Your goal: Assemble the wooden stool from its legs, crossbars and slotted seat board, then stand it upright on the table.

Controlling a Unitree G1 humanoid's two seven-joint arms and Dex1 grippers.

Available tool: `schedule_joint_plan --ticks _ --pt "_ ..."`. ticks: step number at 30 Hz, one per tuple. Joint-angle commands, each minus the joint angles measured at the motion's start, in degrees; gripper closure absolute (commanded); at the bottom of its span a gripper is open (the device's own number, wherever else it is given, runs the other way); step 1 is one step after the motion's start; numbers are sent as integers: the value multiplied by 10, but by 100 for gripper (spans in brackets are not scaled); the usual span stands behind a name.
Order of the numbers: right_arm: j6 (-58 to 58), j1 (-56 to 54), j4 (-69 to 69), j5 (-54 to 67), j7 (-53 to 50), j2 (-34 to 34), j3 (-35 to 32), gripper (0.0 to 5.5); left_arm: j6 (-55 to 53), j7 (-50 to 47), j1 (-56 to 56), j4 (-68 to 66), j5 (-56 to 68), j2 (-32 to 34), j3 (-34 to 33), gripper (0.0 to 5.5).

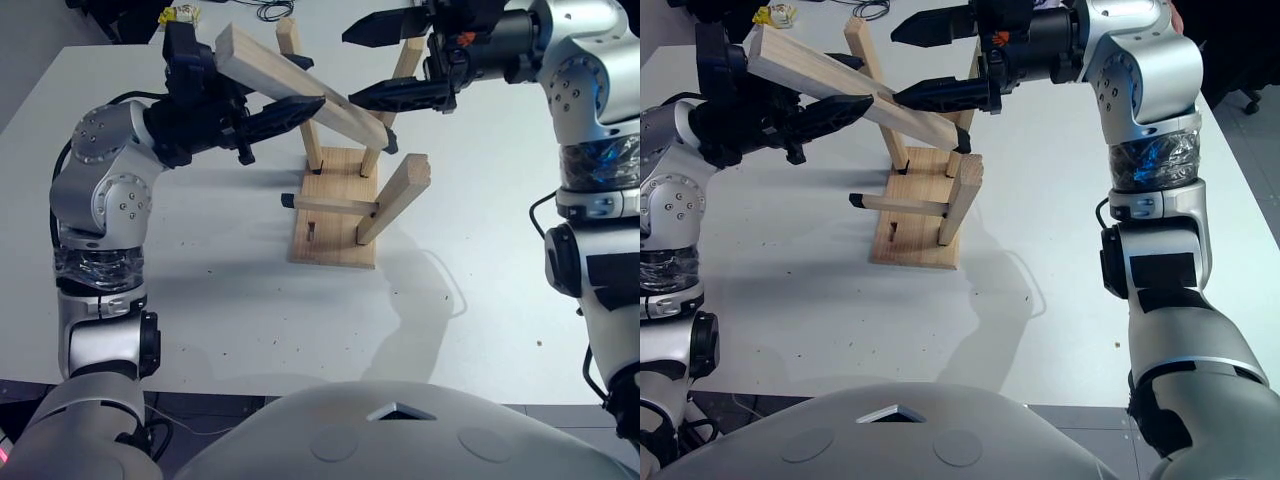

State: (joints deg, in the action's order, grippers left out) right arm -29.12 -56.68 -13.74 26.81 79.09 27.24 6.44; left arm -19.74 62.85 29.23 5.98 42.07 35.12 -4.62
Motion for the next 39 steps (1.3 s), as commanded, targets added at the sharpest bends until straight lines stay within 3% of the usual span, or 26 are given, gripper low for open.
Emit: schedule_joint_plan --ticks 1,7,10,20,27,39 --pt "10 6 8 -5 -45 26 -44 108 6 51 17 -30 -16 53 -26 345" --pt "-29 57 62 41 -81 66 -114 108 31 142 25 -127 -60 114 -26 345" --pt "-43 72 83 69 -127 65 -161 108 71 182 34 -178 -101 123 -6 345" --pt "-52 164 146 97 -214 81 -227 108 102 285 56 -223 -142 142 24 345" --pt "-55 211 170 117 -247 96 -261 108 79 296 35 -176 -117 146 37 345" --pt "-46 204 139 121 -247 105 -251 108 68 274 -27 -123 -112 129 24 345"
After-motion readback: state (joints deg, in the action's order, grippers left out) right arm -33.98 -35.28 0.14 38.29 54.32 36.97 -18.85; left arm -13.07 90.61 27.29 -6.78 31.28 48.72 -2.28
